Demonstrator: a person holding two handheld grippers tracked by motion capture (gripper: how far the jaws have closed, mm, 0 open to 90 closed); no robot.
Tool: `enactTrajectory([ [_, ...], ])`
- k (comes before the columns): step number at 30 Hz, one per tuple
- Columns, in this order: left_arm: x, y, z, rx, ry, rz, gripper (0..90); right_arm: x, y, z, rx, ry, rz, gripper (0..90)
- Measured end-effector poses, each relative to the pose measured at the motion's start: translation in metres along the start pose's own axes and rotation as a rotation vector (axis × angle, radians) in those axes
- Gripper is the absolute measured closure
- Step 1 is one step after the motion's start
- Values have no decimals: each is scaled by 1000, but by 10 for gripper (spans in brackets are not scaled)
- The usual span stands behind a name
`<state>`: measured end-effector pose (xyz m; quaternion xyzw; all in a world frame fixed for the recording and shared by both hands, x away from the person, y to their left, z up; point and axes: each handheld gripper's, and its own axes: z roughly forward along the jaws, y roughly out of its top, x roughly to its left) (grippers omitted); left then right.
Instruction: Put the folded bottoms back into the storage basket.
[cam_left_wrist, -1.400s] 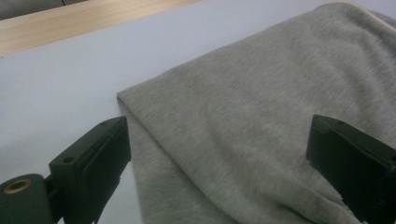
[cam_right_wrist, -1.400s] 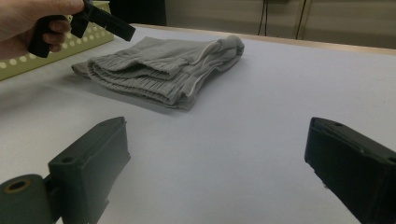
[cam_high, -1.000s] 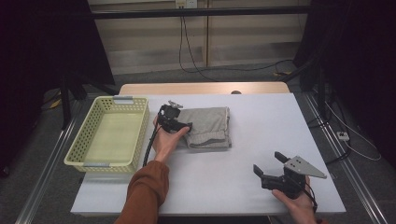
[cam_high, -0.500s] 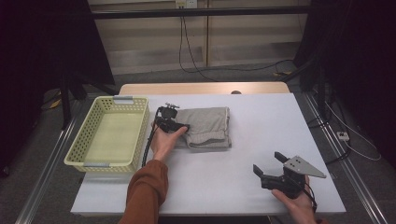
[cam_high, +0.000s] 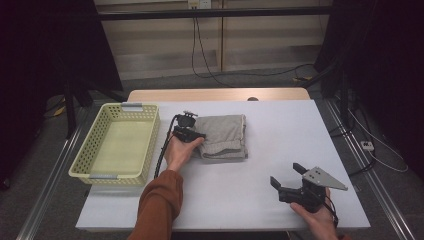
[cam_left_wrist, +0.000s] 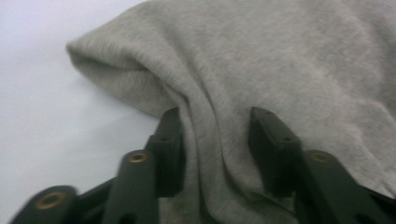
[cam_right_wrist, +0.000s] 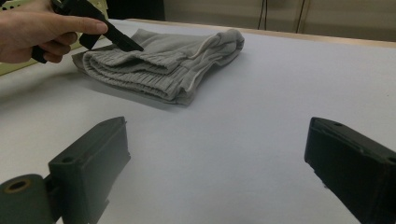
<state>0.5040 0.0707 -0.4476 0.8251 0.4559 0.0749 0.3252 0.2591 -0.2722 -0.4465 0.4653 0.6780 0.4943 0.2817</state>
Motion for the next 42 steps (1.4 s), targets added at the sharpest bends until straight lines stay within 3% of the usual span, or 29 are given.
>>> enactTrajectory([
  [4,5,-7,-1,-35,-72,-6,694,1,0,0,2,2,2,61],
  [8,2,-8,-1,-46,-67,-1,743,0,0,1,3,2,8,61],
  [10,3,-9,-1,-60,-70,-25,752,-1,0,0,3,1,11,61],
  [14,9,-14,-1,-90,-115,-89,758,-2,0,0,0,1,13,62],
  [26,2,-6,-21,-163,-107,-20,760,-1,0,-1,-6,1,16,61],
  [29,3,-5,-25,-196,-135,-54,762,-1,0,-1,-7,2,16,62],
  [36,0,-1,-38,-239,-160,-52,768,-2,1,-1,-8,3,18,62],
  [42,-7,3,-51,-259,-142,-11,770,-2,1,-1,-8,3,16,62],
])
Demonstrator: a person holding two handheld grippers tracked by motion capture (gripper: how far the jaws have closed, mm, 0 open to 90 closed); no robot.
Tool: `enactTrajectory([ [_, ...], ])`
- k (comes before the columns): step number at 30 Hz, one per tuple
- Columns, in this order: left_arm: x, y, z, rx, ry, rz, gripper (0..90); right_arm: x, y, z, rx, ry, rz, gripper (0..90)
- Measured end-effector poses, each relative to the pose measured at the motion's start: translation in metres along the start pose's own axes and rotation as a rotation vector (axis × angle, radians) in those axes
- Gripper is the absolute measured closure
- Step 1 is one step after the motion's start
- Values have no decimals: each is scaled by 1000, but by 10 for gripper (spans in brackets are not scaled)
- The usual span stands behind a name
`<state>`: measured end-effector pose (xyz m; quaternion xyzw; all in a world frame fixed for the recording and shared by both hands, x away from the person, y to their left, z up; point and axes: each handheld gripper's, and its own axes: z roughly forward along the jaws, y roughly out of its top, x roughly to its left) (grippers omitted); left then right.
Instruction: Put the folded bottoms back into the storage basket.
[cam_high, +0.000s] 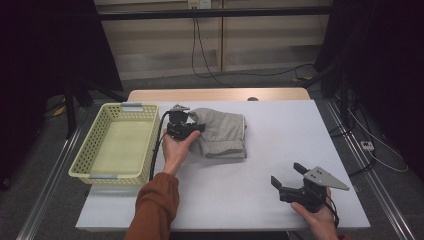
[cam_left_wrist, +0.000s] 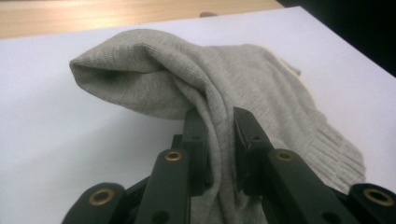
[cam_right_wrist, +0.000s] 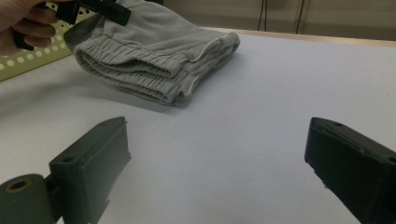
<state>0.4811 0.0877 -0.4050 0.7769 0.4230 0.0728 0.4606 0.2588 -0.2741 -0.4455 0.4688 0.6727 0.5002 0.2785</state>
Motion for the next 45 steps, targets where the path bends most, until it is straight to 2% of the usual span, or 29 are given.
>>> enactTrajectory([
  [2,-1,3,-5,-16,-9,2,770,0,0,0,0,-1,0,62],
  [3,-1,6,-9,-34,-20,-10,769,0,0,0,1,-2,0,62],
  [5,-1,8,-12,-39,-25,-11,770,0,0,0,0,0,0,61],
  [9,-2,14,-23,-59,-30,15,770,0,0,0,0,0,0,61],
  [18,-7,19,-36,-79,-28,56,771,0,0,0,2,-4,0,61],
  [23,-6,22,-43,-88,-22,65,772,0,0,0,0,-3,0,61],
  [28,-4,26,-52,-109,-34,73,772,0,0,0,2,-4,1,60],
  [37,-7,34,-69,-142,-20,102,774,0,0,1,3,-3,3,59],
  [38,-7,35,-72,-138,-12,118,775,0,0,1,1,-2,4,59],
  [45,-9,37,-82,-153,-1,148,775,0,0,1,2,-3,3,59],
])
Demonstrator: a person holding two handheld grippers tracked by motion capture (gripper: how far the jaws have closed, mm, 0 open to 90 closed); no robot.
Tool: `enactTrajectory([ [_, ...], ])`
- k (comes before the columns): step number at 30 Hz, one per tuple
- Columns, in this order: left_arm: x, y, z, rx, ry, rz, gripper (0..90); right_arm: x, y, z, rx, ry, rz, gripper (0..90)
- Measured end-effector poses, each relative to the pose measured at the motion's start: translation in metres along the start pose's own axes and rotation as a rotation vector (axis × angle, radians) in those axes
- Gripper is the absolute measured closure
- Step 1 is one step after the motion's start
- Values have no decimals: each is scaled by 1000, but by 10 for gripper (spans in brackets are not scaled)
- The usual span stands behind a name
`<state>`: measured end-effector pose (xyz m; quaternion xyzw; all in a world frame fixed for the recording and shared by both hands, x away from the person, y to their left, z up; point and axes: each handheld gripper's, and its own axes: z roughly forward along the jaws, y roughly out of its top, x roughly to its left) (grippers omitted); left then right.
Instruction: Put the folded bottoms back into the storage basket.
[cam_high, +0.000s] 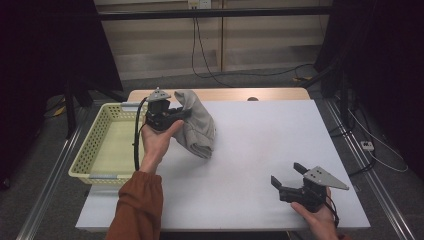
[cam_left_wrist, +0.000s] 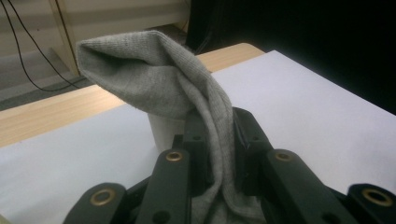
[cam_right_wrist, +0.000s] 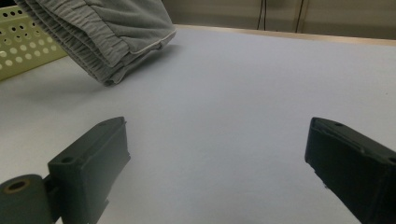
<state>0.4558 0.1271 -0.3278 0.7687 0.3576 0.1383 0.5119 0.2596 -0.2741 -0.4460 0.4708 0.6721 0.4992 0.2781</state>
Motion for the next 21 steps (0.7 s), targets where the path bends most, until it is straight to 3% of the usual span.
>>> enactTrajectory([
  [3,-1,2,-7,0,8,22,775,0,0,0,-2,2,-2,59],
  [21,-5,4,-42,-56,33,64,778,0,0,0,-2,1,-3,58],
])
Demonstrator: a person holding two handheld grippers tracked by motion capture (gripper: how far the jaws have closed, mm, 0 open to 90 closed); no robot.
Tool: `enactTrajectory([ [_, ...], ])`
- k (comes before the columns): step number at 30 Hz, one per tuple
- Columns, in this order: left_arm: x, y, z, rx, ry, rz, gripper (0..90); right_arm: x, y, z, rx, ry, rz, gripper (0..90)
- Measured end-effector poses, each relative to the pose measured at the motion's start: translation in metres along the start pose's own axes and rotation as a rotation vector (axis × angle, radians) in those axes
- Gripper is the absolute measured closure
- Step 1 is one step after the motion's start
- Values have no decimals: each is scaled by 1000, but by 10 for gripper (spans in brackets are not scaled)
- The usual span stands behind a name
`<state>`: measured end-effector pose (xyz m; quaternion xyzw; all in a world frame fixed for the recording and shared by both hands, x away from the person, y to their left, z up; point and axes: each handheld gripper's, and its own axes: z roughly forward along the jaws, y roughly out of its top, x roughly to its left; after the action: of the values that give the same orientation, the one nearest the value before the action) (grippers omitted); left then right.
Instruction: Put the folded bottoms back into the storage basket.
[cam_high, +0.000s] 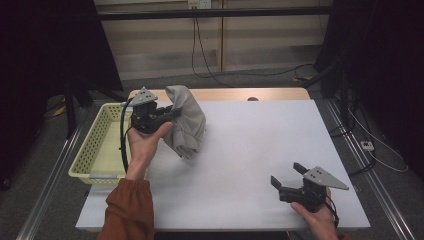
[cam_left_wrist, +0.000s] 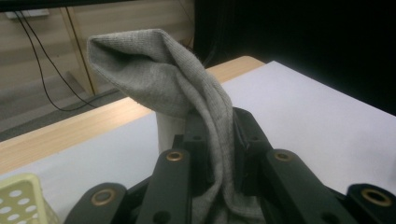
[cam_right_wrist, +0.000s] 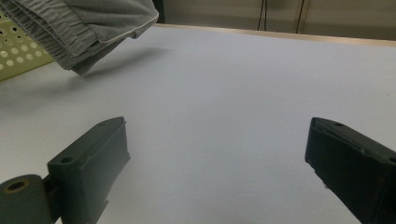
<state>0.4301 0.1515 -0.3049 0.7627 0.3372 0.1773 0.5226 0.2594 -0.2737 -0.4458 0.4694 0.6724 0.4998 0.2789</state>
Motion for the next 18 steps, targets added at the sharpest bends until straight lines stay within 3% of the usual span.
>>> enactTrajectory([
  [18,-1,1,-41,-58,36,20,782,0,0,0,-1,-2,0,57],
])
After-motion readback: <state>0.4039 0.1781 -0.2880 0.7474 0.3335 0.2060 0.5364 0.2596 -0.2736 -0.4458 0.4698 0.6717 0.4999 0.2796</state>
